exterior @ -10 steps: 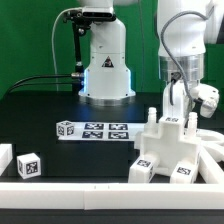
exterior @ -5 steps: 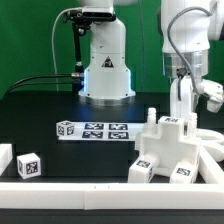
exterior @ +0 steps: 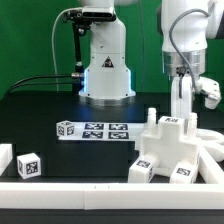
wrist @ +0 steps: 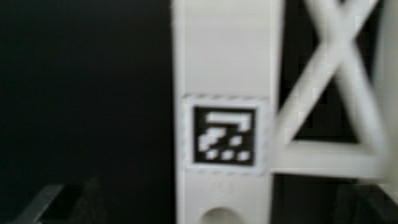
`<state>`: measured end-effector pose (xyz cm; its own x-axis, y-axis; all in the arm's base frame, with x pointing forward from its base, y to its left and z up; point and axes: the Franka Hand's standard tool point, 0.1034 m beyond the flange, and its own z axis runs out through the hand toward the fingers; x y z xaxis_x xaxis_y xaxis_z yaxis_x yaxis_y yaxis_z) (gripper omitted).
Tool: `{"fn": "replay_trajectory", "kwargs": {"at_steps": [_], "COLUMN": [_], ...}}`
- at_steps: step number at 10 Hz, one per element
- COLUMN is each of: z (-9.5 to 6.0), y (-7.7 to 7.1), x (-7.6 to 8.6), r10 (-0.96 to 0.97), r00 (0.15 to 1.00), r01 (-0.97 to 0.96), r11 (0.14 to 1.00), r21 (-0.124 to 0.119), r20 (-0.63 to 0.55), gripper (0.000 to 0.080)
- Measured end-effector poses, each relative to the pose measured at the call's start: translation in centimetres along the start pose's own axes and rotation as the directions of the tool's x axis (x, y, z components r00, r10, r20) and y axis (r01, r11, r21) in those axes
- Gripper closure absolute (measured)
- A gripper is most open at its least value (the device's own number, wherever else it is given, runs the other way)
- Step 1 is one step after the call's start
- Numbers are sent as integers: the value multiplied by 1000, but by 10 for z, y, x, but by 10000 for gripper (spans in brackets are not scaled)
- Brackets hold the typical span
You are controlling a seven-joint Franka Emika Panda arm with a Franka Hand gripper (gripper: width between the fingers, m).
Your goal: Assemble chair
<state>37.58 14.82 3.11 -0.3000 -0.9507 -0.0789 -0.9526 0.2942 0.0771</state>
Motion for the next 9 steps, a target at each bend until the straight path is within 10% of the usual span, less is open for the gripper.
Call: {"fn": "replay_trajectory", "kwargs": {"at_steps": [7,9], "z": [26,26], "y": [10,10], "x": [7,7], "r10": [-37,-38], "r00": [998,998], "r01": [35,36], "r11": [999,999], "r21": [-37,-37], "r20": [-51,-52], "gripper": [177,447]}}
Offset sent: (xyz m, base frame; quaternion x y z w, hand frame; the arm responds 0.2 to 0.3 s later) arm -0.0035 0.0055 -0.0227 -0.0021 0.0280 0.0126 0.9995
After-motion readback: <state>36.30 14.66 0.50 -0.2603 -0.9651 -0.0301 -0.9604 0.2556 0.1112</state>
